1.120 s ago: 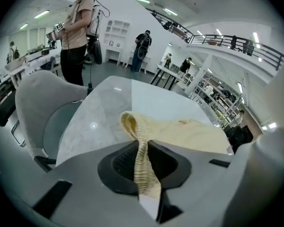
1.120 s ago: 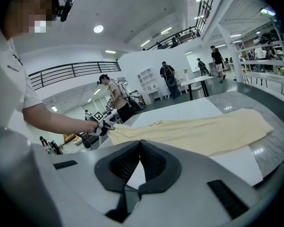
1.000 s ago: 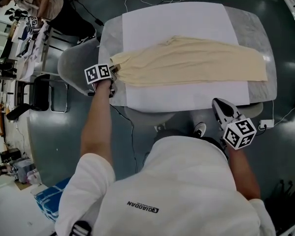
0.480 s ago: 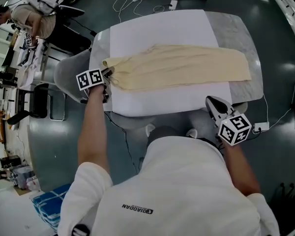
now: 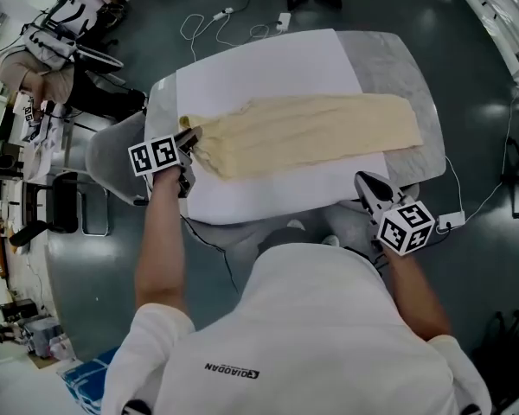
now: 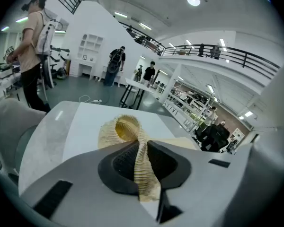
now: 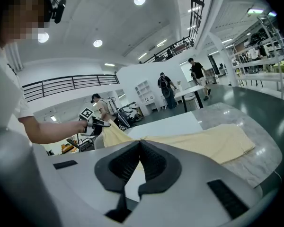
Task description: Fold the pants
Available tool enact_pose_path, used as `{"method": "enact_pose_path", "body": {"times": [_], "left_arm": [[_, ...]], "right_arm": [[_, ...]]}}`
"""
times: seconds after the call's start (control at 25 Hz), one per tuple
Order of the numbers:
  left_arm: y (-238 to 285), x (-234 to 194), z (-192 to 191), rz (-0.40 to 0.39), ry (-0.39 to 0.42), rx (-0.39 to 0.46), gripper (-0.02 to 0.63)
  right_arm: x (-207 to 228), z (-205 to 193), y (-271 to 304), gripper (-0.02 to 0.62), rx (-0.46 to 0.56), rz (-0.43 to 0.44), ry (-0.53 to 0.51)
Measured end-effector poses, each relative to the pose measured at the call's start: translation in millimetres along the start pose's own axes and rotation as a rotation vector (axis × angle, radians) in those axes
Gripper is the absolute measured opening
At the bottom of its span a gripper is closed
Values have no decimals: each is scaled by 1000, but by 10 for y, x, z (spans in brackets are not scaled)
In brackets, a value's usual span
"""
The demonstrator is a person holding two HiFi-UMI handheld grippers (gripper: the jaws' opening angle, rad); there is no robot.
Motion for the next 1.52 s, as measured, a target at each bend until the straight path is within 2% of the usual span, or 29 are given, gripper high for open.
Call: {"method": "enact_pose_path", "body": {"times": [0.32,0.56,0.8,1.12,1.52], "left_arm": [[276,587,355,-174,36,31,66],[496,888,352,-251,45,18,66],[789,1312,240,-248,83,-22,66],[1422,2106,332,-192,153,-67,66],[2278,3019,331,-172,167,-78,66]], "right_arm": [[106,262,113,21,29,-78,8],[280,383,46,21,86,-106,62],[646,319,-151,21,80,-115,73],[1326,535,-427,21,57,-48,57],[2234,732,-765,21,71,-15,75]]}}
Point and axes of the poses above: the fingertips, and each gripper's own axes: y forward along the fingers, x to its right, z out of its top, the point moved 2 cm from there along -y, backward along the fingers, and after that the axes turned 8 degrees about -z, right-handed, at the moved point
